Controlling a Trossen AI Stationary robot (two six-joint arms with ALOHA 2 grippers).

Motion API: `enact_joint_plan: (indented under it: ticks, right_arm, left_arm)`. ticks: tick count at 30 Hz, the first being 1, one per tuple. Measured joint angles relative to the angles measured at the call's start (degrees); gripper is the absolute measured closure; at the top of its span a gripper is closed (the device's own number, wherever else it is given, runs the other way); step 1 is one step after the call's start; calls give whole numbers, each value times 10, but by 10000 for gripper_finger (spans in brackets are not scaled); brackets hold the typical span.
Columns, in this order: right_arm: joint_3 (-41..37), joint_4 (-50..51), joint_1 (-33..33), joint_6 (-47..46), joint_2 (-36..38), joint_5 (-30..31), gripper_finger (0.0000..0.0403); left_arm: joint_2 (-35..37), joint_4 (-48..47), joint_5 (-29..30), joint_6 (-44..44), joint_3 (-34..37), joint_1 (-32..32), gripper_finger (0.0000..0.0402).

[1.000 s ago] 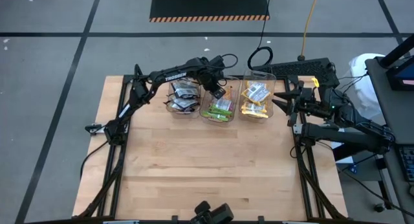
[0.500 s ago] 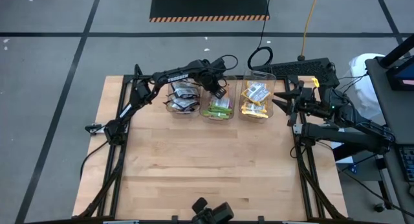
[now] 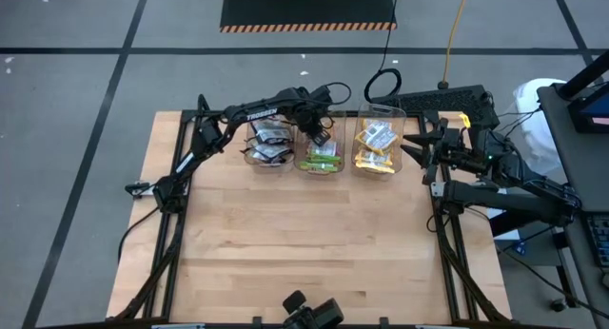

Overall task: Sort Maruchan noodles
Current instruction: Adjust the green noodle pack in the middle transparent bin

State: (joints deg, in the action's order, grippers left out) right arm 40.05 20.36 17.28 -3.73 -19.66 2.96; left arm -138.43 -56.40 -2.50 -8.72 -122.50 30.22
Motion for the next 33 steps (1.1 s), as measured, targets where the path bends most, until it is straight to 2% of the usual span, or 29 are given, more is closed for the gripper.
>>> enact_joint_plan:
  ticks: [4, 8, 10, 20, 33]
  right_arm:
    - [0, -2, 0, 0, 0, 0, 271]
    - [0, -12, 0, 0, 0, 0, 271]
    - [0, -19, 0, 0, 0, 0, 271]
    - [0, -22, 0, 0, 0, 0, 271]
    - [0, -22, 0, 0, 0, 0, 271]
  left_arm:
    - [0, 0, 0, 1, 0, 0, 331]
    - [-1, -3, 3, 9, 0, 1, 384]
    - [-1, -3, -1, 9, 0, 4, 394]
    - [10, -8, -36, 12, -1, 6, 399]
    - [15, -6, -52, 23, -68, 4, 401]
